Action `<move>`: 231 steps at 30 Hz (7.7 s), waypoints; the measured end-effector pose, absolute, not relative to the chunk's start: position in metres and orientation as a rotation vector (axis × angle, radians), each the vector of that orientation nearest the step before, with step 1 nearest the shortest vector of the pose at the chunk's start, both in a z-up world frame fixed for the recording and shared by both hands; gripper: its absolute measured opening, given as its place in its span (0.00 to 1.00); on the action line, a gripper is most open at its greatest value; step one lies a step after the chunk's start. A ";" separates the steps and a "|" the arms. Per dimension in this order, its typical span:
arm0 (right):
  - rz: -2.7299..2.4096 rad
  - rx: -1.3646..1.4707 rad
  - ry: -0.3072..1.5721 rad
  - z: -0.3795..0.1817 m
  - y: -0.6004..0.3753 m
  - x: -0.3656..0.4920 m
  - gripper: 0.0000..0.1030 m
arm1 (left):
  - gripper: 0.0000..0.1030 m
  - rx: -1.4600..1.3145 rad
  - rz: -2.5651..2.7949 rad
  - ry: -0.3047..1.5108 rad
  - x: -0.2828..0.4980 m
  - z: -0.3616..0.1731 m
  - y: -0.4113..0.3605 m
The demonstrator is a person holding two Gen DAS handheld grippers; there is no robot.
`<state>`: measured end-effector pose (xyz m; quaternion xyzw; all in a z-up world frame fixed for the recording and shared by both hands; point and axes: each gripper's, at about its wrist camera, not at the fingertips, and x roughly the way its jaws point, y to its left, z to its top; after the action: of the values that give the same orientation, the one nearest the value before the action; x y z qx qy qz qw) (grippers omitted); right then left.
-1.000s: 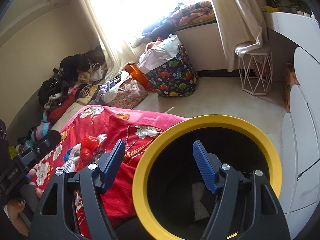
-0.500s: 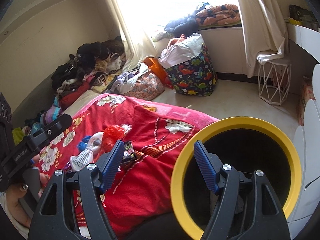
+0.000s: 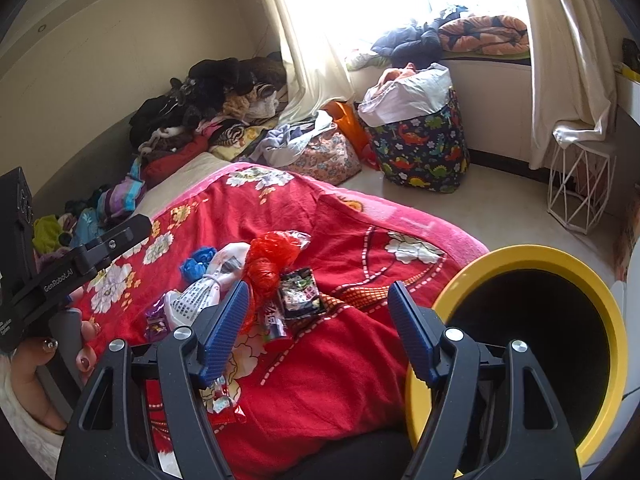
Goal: Collect trash
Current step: 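Move both tools back to the trash on the bedspread, then grasp the white plastic bag with the left gripper while the right gripper grasps the red plastic bag, then carry the white bag and red bag with both grippers over the bin, then open both grippers to drop the bags into the bin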
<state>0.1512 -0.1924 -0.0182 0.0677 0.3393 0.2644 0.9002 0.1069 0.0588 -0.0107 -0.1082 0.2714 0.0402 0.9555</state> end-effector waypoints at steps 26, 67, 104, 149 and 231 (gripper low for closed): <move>0.680 0.042 0.834 -0.056 -0.107 0.205 0.51 | 0.73 -0.320 0.047 0.729 0.091 -0.072 0.104; 0.692 0.134 0.776 -0.036 -0.134 0.199 0.21 | 0.17 -0.356 -0.035 0.625 0.092 -0.042 0.084; 0.617 0.218 0.686 -0.010 -0.198 0.172 0.21 | 0.16 -0.267 -0.144 0.548 0.095 0.000 0.023; 0.439 0.327 0.636 -0.012 -0.302 0.161 0.21 | 0.16 -0.210 -0.306 0.554 0.109 0.004 -0.060; 0.223 0.355 0.699 -0.051 -0.373 0.145 0.58 | 0.89 -0.117 -0.252 0.590 0.119 -0.032 -0.117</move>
<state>0.1452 -0.3729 -0.0510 0.1724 0.3401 0.1085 0.9181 0.1195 -0.1172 -0.0325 -0.0573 0.2900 -0.1236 0.9473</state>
